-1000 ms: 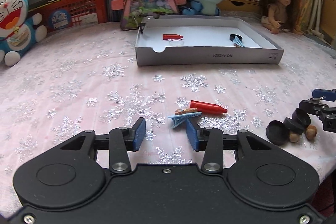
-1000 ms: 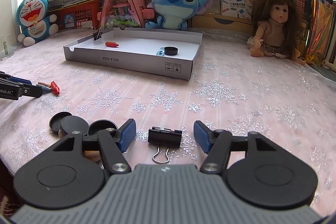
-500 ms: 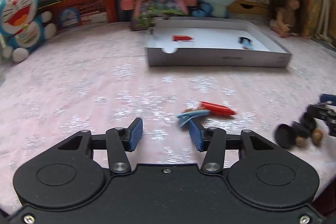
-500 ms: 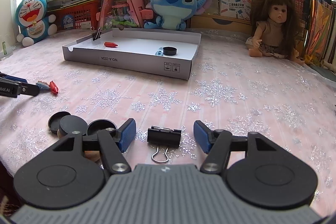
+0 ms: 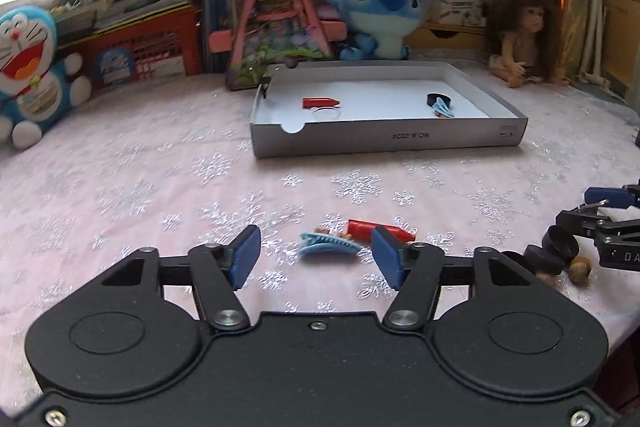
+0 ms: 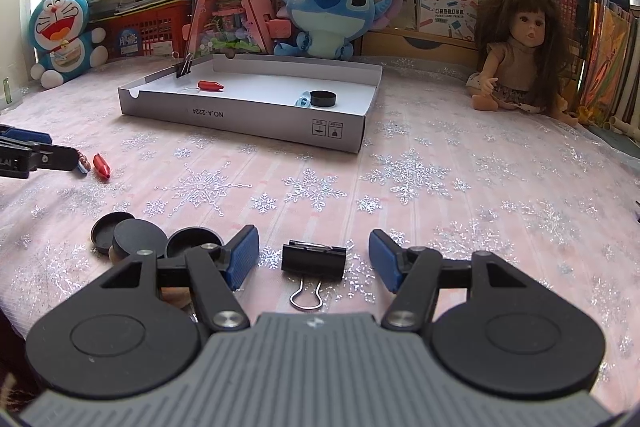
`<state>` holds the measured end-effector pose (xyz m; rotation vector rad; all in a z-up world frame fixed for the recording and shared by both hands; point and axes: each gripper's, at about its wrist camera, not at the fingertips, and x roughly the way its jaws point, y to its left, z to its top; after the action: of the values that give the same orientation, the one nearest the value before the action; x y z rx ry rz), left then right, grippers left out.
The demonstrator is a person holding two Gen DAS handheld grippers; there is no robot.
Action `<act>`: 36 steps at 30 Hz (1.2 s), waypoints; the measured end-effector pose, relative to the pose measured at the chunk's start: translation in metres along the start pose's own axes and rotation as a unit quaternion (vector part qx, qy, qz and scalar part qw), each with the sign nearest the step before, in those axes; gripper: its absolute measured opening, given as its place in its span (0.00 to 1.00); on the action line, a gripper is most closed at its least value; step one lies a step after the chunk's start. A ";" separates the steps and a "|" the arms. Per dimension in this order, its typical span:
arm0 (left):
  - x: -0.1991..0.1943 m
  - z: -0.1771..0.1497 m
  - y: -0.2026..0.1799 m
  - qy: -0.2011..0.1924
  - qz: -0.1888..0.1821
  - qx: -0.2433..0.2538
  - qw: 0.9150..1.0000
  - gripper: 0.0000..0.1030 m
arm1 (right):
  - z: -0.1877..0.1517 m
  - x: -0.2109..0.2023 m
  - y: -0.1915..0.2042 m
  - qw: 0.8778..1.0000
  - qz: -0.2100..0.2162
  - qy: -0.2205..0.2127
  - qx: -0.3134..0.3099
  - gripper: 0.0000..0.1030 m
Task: Organize rigid objects
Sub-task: 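Grasp the blue figure clip with the left tool while the right tool grasps the black binder clip, then carry the blue clip and binder clip over the white tray with both tools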
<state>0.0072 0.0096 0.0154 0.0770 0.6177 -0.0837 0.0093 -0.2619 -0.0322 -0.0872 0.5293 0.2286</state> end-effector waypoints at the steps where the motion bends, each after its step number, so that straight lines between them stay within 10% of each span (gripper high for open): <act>1: 0.002 0.000 -0.002 -0.001 0.001 0.003 1.000 0.59 | 0.000 0.000 0.000 1.000 0.000 -0.001 0.000 0.71; 12: 0.019 -0.007 0.002 0.018 -0.015 -0.002 1.000 0.35 | -0.003 -0.004 -0.002 1.000 -0.006 -0.005 -0.001 0.58; 20: 0.016 -0.003 0.002 0.026 -0.022 -0.008 0.999 0.34 | -0.002 -0.008 0.003 1.000 0.003 -0.002 -0.013 0.36; 36: 0.018 0.022 0.005 0.022 -0.021 -0.023 0.999 0.34 | 0.023 0.006 -0.008 1.000 -0.003 -0.002 0.026 0.36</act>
<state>0.0352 0.0113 0.0234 0.0207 0.6645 -0.1077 0.0278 -0.2657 -0.0153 -0.0382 0.5305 0.2097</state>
